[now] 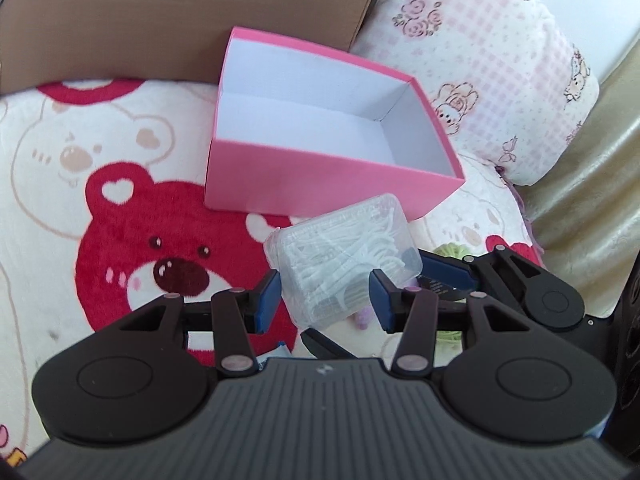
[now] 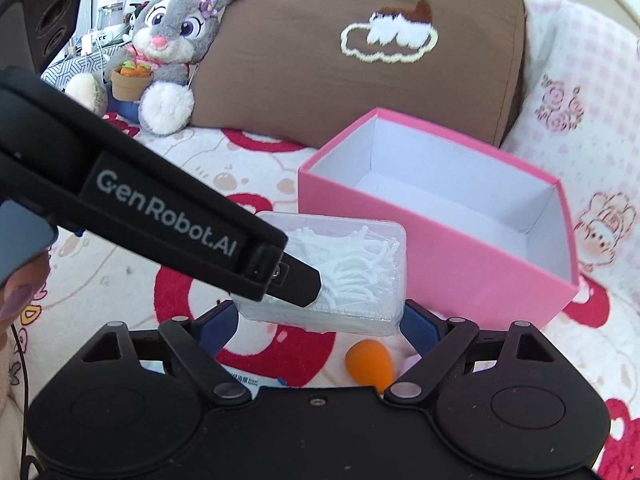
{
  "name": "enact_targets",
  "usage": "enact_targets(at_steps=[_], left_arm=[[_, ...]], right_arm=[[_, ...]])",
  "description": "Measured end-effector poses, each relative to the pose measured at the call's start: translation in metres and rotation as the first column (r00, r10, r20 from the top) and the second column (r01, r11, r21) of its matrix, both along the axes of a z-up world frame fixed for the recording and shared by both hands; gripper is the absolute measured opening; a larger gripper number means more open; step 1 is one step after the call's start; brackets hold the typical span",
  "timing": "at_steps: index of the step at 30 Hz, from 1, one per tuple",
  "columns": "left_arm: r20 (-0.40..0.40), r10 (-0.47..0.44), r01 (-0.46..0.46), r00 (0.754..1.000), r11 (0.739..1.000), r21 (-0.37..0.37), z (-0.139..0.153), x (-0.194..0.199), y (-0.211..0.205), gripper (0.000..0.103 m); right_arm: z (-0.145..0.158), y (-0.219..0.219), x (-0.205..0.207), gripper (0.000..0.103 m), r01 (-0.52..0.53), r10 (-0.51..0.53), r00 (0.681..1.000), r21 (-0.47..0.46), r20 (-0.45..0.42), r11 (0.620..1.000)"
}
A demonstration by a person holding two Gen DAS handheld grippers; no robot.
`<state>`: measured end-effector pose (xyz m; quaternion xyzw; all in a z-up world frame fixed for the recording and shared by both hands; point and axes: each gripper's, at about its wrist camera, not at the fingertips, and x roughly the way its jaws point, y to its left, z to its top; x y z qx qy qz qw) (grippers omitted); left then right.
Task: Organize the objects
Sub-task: 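Lift the floss-pick box with the left gripper and carry it over the pink box, then lower the floss-pick box into the pink box and open the left gripper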
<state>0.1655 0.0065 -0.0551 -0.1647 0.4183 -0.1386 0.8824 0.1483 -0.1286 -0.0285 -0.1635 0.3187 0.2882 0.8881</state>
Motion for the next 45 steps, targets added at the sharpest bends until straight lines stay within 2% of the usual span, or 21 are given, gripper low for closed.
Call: enact_targets(at_steps=[5, 15, 20, 27, 31, 34, 37, 41, 45], left_arm=[[-0.001, 0.013, -0.013, 1.000, 1.000, 0.003, 0.015, 0.005, -0.005, 0.047], [0.034, -0.024, 0.024, 0.999, 1.000, 0.011, 0.047, 0.023, -0.016, 0.047], [0.040, -0.038, 0.037, 0.998, 0.999, 0.019, 0.061, 0.046, -0.020, 0.048], [0.032, -0.062, 0.060, 0.998, 0.997, 0.049, 0.063, 0.090, -0.031, 0.048], [-0.005, -0.073, 0.073, 0.997, 0.996, 0.047, 0.057, 0.129, -0.035, 0.048], [-0.048, -0.073, 0.075, 0.996, 0.996, 0.039, 0.043, 0.161, -0.042, 0.048], [-0.075, -0.059, 0.062, 0.995, 0.997, 0.043, 0.024, 0.190, -0.044, 0.048], [-0.097, -0.055, 0.054, 0.994, 0.999, -0.005, 0.002, 0.225, -0.041, 0.048], [-0.140, -0.049, 0.046, 0.989, 0.999, -0.023, -0.015, 0.251, -0.042, 0.048]], right_arm=[[0.012, -0.001, 0.006, 0.090, 0.020, -0.020, 1.000, -0.001, 0.004, 1.000], [0.042, -0.014, 0.021, 0.089, 0.055, -0.056, 0.998, 0.037, 0.022, 0.998], [0.052, -0.018, 0.041, 0.088, 0.079, -0.081, 0.996, 0.062, 0.027, 0.995], [0.053, -0.023, 0.083, 0.087, 0.121, -0.121, 0.993, 0.085, 0.003, 0.989], [0.052, -0.024, 0.119, 0.086, 0.152, -0.148, 0.988, 0.080, -0.048, 0.985], [0.042, -0.023, 0.152, 0.086, 0.178, -0.174, 0.981, 0.038, -0.090, 0.983], [0.030, -0.023, 0.185, 0.077, 0.211, -0.208, 0.966, 0.003, -0.152, 0.978], [0.021, -0.031, 0.222, 0.075, 0.257, -0.247, 0.944, 0.016, -0.219, 0.966], [0.010, -0.026, 0.244, 0.072, 0.249, -0.254, 0.938, -0.049, -0.238, 0.967]])
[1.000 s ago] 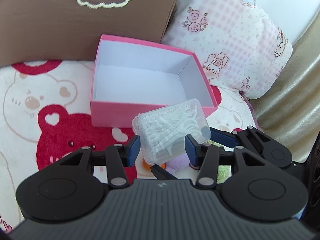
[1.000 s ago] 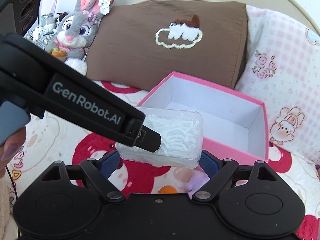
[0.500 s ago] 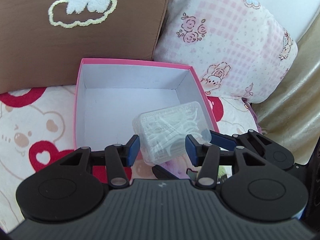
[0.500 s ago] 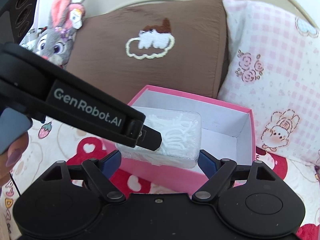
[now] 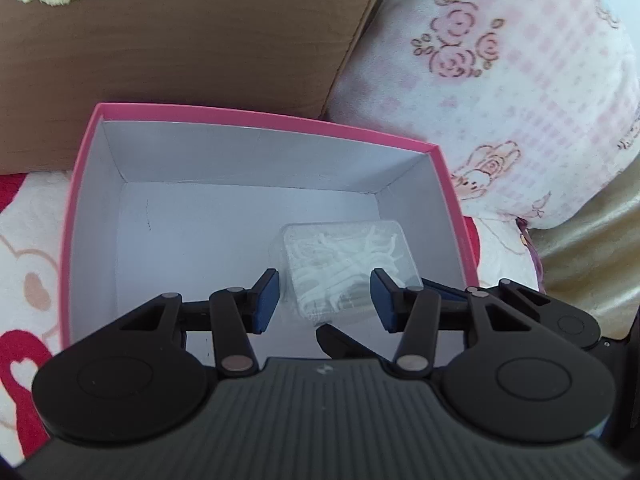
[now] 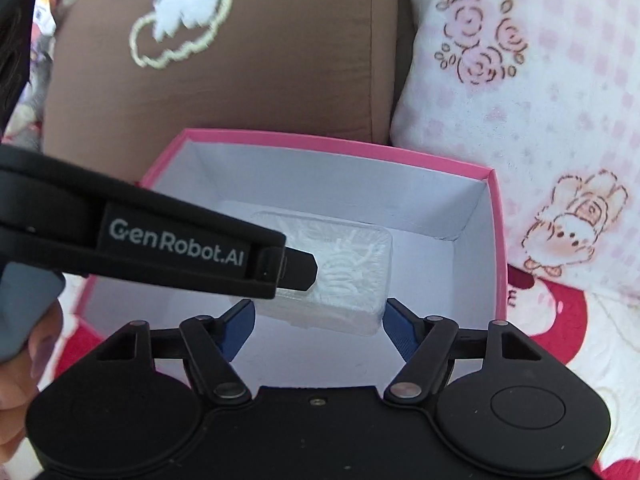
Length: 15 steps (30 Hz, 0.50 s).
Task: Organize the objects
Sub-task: 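Lower the floss-pick box into the pink box and open the left gripper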
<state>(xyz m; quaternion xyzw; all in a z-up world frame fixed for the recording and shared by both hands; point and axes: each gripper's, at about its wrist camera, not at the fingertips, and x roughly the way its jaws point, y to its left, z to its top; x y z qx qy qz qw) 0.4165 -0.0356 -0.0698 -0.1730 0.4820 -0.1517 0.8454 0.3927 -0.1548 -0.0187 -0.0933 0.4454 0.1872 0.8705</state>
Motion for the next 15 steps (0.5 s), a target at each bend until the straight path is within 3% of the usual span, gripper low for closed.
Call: enact_targets(at_steps=[5, 9, 15], left_arm=[[-0.037, 0.002, -0.002, 0.999, 1.000, 0.012, -0.022, 0.022, -0.009, 0.048], [-0.069, 0.041, -0.043, 0.997, 0.999, -0.025, -0.046, 0.033, -0.015, 0.048], [-0.098, 0.042, -0.048, 0.994, 0.997, -0.063, -0.064, 0.042, -0.017, 0.048]], right_arm=[[-0.020, 0.005, 0.025, 0.066, 0.005, -0.011, 0.997, -0.080, -0.071, 0.997], [-0.038, 0.012, 0.038, 0.063, -0.015, -0.003, 0.995, -0.190, -0.097, 0.982], [-0.051, 0.015, 0.044, 0.063, -0.025, -0.002, 0.994, -0.245, -0.111, 0.969]])
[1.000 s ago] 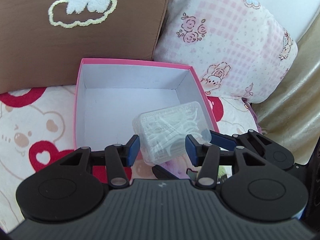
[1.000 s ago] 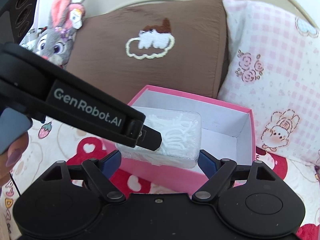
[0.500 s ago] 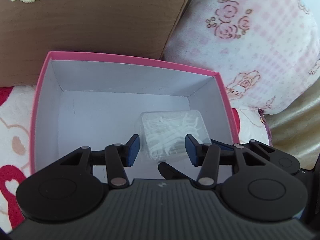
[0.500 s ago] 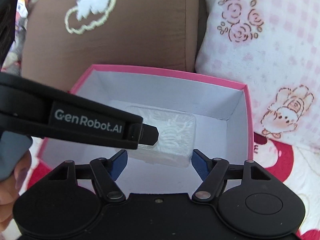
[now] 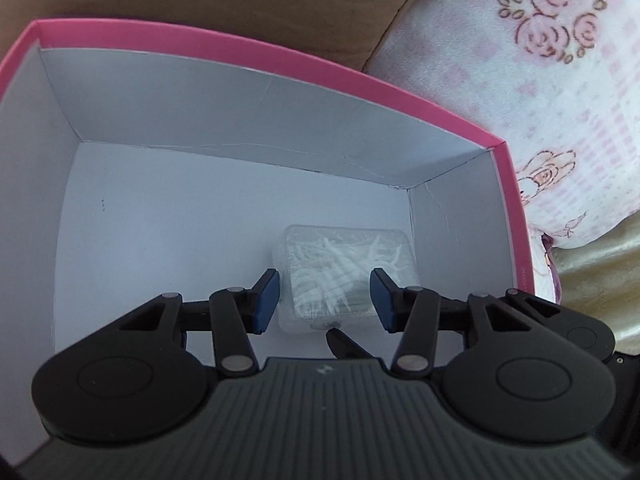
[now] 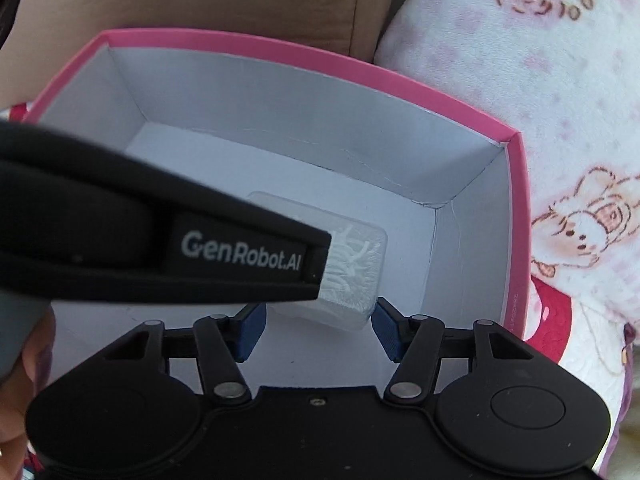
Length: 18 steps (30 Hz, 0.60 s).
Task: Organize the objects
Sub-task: 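Lower the floss-pick box into the pink box and open the left gripper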
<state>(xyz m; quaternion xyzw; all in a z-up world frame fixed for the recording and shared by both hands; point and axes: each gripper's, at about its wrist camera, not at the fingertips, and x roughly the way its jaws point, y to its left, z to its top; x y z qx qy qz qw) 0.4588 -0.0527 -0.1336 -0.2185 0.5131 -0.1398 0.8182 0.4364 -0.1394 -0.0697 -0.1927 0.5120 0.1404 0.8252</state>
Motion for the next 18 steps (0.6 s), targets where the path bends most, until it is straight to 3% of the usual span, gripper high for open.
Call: enact_targets(at_steps=[6, 10, 14, 16, 18], left_arm=[[-0.053, 0.016, -0.019, 0.998, 0.997, -0.070, -0.013, 0.003, 0.011, 0.046], [-0.075, 0.035, -0.039, 0.997, 0.998, -0.053, -0.013, 0.003, 0.007, 0.044], [-0.109, 0.084, -0.092, 0.990, 0.993, -0.069, -0.017, 0.003, 0.004, 0.044], [-0.124, 0.096, -0.105, 0.988, 0.992, -0.067, -0.019, 0.003, 0.003, 0.044], [-0.138, 0.105, -0.115, 0.985, 0.991, -0.067, -0.020, 0.002, 0.003, 0.042]], right_arm=[[-0.006, 0.008, -0.001, 0.064, -0.043, 0.043, 0.999, -0.053, -0.001, 0.998], [-0.010, 0.010, -0.005, 0.064, -0.060, 0.061, 0.998, -0.068, 0.005, 0.996], [-0.003, 0.010, -0.015, 0.075, -0.085, 0.091, 0.994, -0.097, 0.061, 0.992], [0.002, 0.006, -0.023, 0.075, -0.115, 0.122, 0.990, -0.091, 0.075, 0.989], [0.006, 0.000, -0.031, 0.067, -0.132, 0.138, 0.987, -0.076, 0.078, 0.988]])
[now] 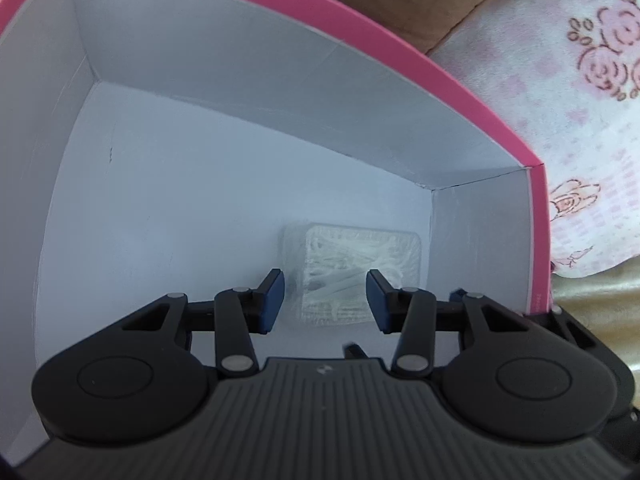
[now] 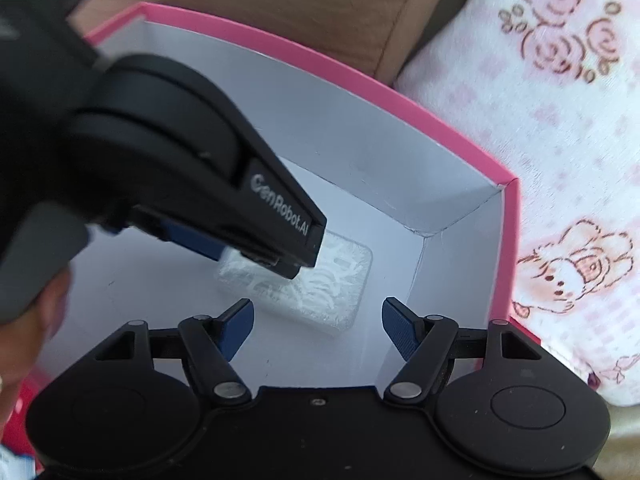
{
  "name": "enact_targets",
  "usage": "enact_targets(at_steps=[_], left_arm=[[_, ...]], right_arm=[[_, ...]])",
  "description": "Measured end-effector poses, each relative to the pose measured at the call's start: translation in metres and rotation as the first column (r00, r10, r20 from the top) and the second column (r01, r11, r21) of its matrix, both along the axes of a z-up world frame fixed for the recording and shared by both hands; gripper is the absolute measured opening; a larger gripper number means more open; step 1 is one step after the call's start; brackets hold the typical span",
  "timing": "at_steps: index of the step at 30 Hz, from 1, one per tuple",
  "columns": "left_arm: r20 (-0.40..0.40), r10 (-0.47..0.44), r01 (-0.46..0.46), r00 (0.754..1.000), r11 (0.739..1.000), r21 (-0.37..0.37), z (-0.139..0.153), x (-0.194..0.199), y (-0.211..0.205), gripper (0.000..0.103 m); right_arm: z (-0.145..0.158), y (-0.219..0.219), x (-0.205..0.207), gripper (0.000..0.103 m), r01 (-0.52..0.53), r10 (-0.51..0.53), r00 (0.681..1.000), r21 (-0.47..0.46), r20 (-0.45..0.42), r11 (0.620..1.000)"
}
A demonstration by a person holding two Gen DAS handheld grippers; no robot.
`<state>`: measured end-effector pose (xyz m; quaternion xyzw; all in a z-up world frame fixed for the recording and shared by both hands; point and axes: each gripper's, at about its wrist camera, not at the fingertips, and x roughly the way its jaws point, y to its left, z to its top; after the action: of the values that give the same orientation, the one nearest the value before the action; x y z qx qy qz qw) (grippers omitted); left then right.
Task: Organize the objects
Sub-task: 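Lower the floss-pick box into the pink box and open the left gripper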
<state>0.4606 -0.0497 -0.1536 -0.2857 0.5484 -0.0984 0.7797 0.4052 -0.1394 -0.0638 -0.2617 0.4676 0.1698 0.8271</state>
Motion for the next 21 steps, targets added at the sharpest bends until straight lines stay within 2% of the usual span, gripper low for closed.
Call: enact_targets(at_steps=[4, 6, 15, 19, 21], left_arm=[[-0.005, 0.018, -0.018, 1.000, 1.000, 0.004, 0.002, 0.002, -0.002, 0.039], [-0.003, 0.030, -0.030, 1.000, 1.000, 0.004, 0.004, 0.003, -0.006, 0.037], [-0.011, 0.030, -0.030, 1.000, 1.000, 0.002, 0.005, 0.006, -0.036, 0.035], [0.045, 0.000, -0.002, 0.999, 0.999, 0.052, 0.011, 0.007, -0.048, 0.035], [0.054, -0.009, 0.006, 0.998, 0.998, 0.062, 0.013, 0.006, -0.048, 0.035]], right_arm=[[0.005, -0.021, -0.016, 0.047, 0.003, -0.003, 1.000, 0.082, 0.001, 0.997], [0.007, -0.031, -0.022, 0.032, 0.014, -0.016, 1.000, 0.123, 0.012, 0.992], [0.013, -0.061, -0.048, 0.030, 0.035, -0.054, 0.996, 0.245, 0.073, 0.969], [0.012, -0.068, -0.056, 0.030, 0.051, -0.074, 0.995, 0.280, 0.070, 0.959], [0.013, -0.091, -0.065, 0.030, 0.057, -0.080, 0.994, 0.297, 0.068, 0.953]])
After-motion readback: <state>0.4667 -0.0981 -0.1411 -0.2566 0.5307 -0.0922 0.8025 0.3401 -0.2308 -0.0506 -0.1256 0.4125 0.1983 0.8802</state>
